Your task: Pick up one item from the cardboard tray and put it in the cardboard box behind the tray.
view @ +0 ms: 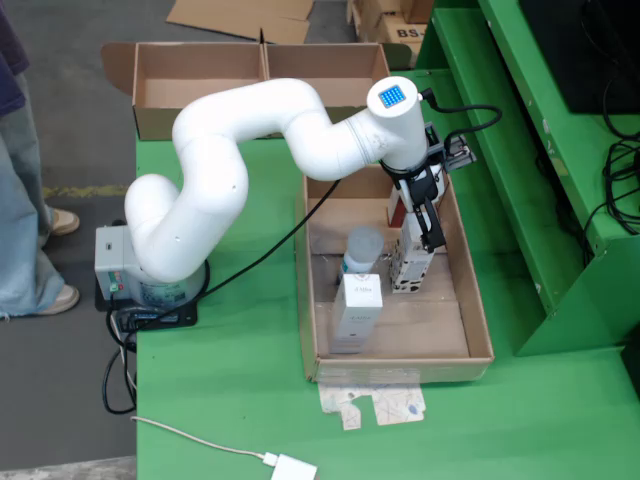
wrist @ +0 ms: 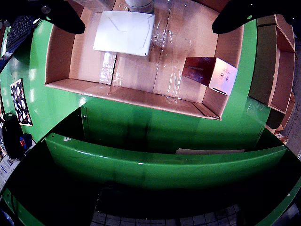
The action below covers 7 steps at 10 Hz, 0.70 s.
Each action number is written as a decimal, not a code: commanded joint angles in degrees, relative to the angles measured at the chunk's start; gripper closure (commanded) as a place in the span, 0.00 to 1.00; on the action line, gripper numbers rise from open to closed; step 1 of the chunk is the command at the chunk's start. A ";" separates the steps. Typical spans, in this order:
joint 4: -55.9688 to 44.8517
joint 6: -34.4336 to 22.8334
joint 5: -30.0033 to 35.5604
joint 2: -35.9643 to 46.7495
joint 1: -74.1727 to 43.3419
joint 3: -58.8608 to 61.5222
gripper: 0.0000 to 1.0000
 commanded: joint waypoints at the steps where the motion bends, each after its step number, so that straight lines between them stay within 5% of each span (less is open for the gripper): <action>1: 2.29 -0.17 0.12 1.51 -0.37 -0.64 0.00; 7: 5.78 -0.35 0.49 1.07 -0.65 -4.09 0.00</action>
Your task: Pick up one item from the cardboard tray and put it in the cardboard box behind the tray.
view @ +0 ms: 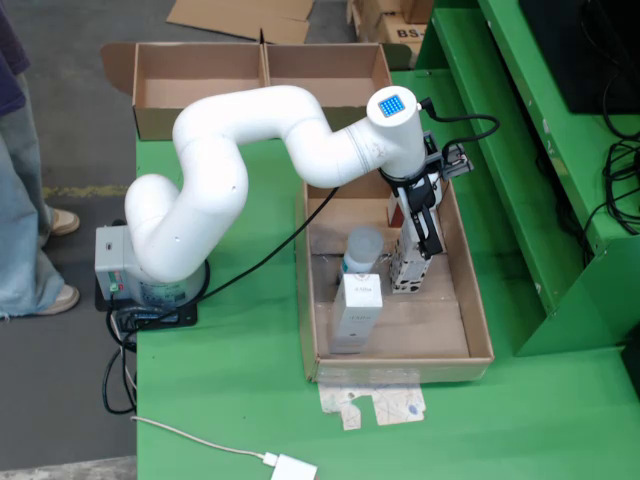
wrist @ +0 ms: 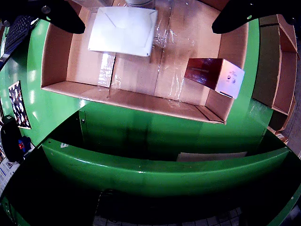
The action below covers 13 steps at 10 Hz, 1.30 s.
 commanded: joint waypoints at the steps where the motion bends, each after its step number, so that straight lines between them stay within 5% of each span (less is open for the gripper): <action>1: 2.74 -0.33 0.35 0.45 -0.49 0.21 0.00; 13: 2.65 -0.67 0.70 -6.49 -0.43 7.00 0.00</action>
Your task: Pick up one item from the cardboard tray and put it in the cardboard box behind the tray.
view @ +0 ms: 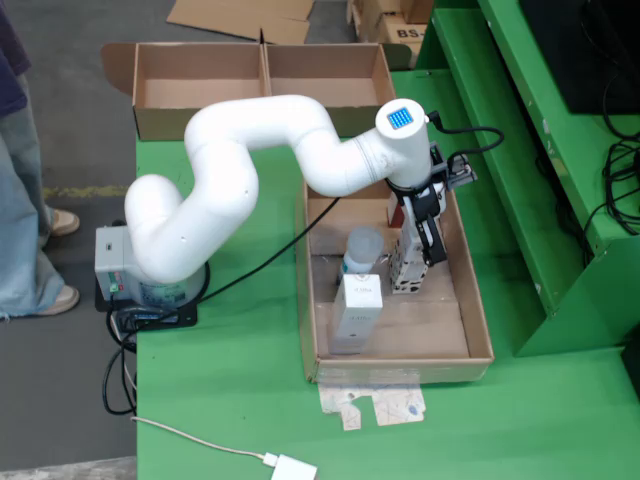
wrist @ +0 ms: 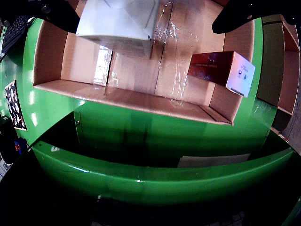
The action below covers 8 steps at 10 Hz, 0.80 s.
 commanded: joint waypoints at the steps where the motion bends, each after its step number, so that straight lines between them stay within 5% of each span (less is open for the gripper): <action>1: -0.60 -0.23 0.08 0.02 0.45 4.80 0.00; 7: -0.60 -0.23 0.08 0.02 0.45 4.80 0.00; 8: -0.60 -0.23 0.08 0.02 0.45 4.80 0.10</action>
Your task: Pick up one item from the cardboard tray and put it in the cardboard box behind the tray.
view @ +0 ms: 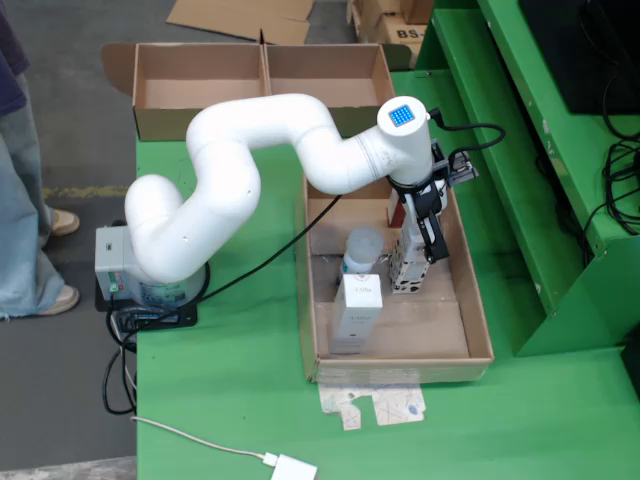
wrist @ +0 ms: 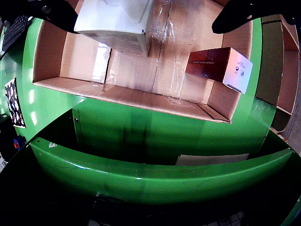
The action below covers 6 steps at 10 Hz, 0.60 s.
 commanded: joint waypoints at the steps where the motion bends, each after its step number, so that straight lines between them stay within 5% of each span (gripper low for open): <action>1: 0.63 -0.23 0.08 1.25 -0.17 1.99 0.20; 6: 0.63 -0.23 0.08 1.25 -0.17 1.99 0.70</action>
